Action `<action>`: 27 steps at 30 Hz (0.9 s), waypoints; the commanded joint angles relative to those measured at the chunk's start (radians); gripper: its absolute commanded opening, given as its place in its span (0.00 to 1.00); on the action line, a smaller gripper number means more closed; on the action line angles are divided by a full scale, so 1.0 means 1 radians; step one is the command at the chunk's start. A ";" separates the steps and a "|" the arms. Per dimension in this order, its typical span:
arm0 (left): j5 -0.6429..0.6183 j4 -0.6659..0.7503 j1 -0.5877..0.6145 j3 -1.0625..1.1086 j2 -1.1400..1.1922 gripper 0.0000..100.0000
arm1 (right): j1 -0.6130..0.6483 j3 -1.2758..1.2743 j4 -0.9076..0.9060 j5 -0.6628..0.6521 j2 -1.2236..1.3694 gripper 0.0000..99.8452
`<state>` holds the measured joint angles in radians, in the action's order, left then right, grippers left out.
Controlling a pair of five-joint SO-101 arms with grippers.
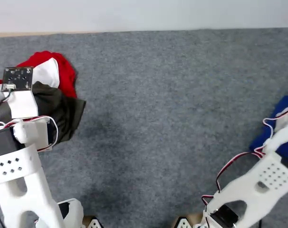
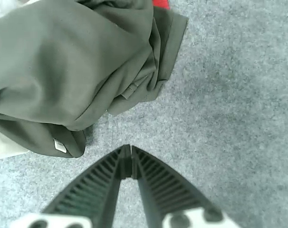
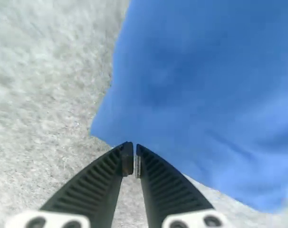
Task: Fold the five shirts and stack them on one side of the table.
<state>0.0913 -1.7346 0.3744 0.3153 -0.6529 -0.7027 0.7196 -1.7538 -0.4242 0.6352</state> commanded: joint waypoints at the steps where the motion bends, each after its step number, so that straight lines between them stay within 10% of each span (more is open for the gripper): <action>1: 0.008 -0.020 0.005 -0.005 -0.023 0.01 | 0.018 -0.002 -0.042 -0.012 -0.220 0.01; 16: 0.284 0.009 0.137 0.027 -0.014 0.19 | 0.127 -0.875 -0.041 -0.014 -0.974 0.01; 27: 0.637 0.374 0.331 0.168 0.043 0.19 | 0.131 -1.215 -0.041 -0.011 -1.267 0.01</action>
<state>0.6743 -1.4569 0.6889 0.4810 -0.6391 -0.5800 -0.4818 -1.7538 -0.4258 -0.5646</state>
